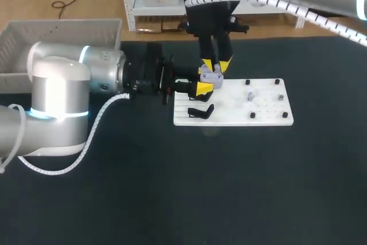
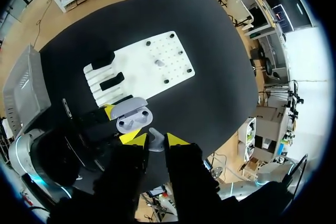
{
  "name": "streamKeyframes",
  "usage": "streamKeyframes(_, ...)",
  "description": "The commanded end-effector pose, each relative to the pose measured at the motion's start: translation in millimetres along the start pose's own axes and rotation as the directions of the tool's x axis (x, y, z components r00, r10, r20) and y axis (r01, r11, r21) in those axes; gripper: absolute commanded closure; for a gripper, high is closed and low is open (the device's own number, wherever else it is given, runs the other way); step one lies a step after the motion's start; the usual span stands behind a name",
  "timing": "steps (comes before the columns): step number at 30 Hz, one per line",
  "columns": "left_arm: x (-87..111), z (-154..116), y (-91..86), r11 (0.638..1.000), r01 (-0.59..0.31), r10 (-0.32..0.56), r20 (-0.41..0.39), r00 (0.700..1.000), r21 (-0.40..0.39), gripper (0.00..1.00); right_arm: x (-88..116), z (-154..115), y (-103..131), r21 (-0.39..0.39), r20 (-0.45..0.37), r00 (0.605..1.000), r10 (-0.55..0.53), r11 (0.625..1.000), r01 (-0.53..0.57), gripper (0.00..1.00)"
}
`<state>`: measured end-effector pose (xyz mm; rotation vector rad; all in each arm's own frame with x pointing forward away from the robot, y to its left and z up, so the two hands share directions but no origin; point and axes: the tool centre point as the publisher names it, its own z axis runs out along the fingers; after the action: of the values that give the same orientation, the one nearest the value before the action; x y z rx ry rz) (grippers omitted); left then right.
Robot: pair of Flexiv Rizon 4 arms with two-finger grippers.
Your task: Pick up each earbud case from the left stands, insert the matching earbuds, close the lid, and place the case in the box.
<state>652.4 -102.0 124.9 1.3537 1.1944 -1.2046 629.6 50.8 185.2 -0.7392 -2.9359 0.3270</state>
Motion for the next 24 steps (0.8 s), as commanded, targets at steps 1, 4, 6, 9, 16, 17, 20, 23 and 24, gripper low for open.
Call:
streamKeyframes(1,-0.2,1,-1.0,1.000,-0.001,0.001,0.000,1.000,-0.005,1.00,-1,1,7,0.022,-0.004,1.000,0.013,1.000,-0.012,1.00)
streamKeyframes(4,-0.2,1,-1.0,1.000,-0.001,0.001,0.000,1.000,-0.005,1.00,-2,2,9,0.030,-0.007,1.000,0.020,0.999,-0.020,1.00)
streamKeyframes(6,-0.2,1,-1.0,1.000,-0.001,0.001,0.000,1.000,-0.005,1.00,-3,3,10,0.037,-0.009,1.000,0.025,0.999,-0.024,1.00)
streamKeyframes(9,-0.2,1,-1.0,1.000,-0.001,0.001,0.000,1.000,-0.005,1.00,-4,4,11,0.044,-0.008,1.000,0.029,0.999,-0.028,1.00)
streamKeyframes(16,-0.2,1,-1.0,1.000,-0.001,0.001,0.000,1.000,-0.005,1.00,-7,8,12,0.055,-0.018,0.999,0.040,0.998,-0.039,1.00)
streamKeyframes(17,-0.2,1,-1.0,1.000,-0.001,0.001,0.000,1.000,-0.005,1.00,-8,8,12,0.057,-0.019,0.999,0.041,0.998,-0.040,1.00)
streamKeyframes(20,-0.2,1,-1.0,1.000,-0.001,0.001,0.000,1.000,-0.005,1.00,-10,10,13,0.061,-0.023,0.999,0.044,0.997,-0.042,1.00)
streamKeyframes(23,-0.2,1,-1.0,1.000,-0.001,0.001,0.000,1.000,-0.005,1.00,-11,12,14,0.064,-0.026,0.999,0.045,0.997,-0.044,1.00)
streamKeyframes(24,-0.2,1,-1.0,1.000,-0.001,0.001,0.000,1.000,-0.005,1.00,-12,13,14,0.065,-0.027,0.999,0.046,0.997,-0.044,1.00)
